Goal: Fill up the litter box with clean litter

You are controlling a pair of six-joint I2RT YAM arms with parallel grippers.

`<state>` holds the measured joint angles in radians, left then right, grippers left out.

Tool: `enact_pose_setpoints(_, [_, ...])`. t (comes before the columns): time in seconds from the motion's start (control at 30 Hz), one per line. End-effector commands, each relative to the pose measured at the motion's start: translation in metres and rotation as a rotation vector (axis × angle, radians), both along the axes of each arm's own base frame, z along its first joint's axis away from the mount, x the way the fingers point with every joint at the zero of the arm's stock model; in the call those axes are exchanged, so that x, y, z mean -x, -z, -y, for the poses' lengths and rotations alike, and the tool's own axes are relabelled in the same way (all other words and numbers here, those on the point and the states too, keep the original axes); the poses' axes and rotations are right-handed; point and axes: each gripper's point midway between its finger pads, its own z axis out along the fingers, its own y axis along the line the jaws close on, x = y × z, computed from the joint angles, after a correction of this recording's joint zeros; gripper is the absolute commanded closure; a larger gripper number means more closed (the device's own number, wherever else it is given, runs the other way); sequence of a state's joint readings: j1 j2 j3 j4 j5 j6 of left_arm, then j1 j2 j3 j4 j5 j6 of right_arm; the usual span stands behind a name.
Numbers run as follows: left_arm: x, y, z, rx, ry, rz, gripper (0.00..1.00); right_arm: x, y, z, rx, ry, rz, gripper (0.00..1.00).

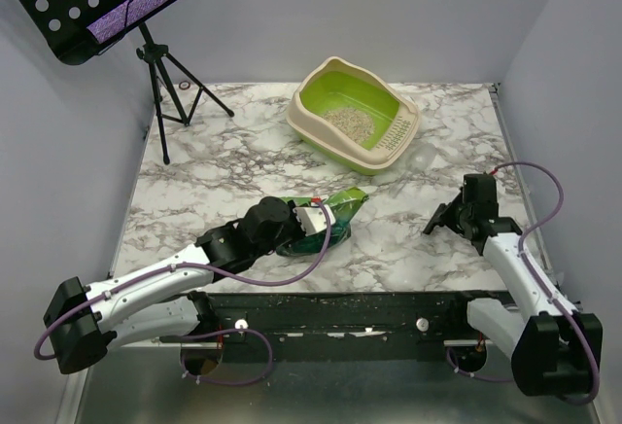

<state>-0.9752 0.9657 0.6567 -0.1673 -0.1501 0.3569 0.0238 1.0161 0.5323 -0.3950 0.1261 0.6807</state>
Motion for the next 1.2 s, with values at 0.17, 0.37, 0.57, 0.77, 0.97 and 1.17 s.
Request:
enact_pose_setpoints(0.17, [-0.001,-0.005,-0.002,-0.014,-0.017,-0.026,0.78,-0.01,-0.067,0.003,0.045,-0.051,0.171,1.0])
enact_pose_setpoints(0.37, [0.013,-0.022,-0.001,0.031,0.053,-0.026,0.58,-0.027,-0.104,-0.01,0.014,-0.123,0.273,1.0])
enact_pose_setpoints(0.57, [0.023,-0.056,-0.002,0.061,0.099,-0.016,0.5,-0.039,-0.145,-0.044,-0.015,-0.319,0.353,1.0])
enact_pose_setpoints(0.77, [0.016,-0.107,-0.002,0.117,0.043,-0.004,0.43,-0.035,-0.198,-0.12,-0.005,-0.638,0.493,1.0])
enact_pose_setpoints(0.97, [0.015,-0.153,0.01,0.311,-0.033,-0.07,0.4,-0.001,-0.25,-0.181,-0.131,-0.984,0.696,1.0])
enact_pose_setpoints(1.17, [0.031,-0.185,0.039,0.571,-0.01,-0.266,0.41,0.039,-0.276,-0.216,-0.159,-1.26,0.792,1.0])
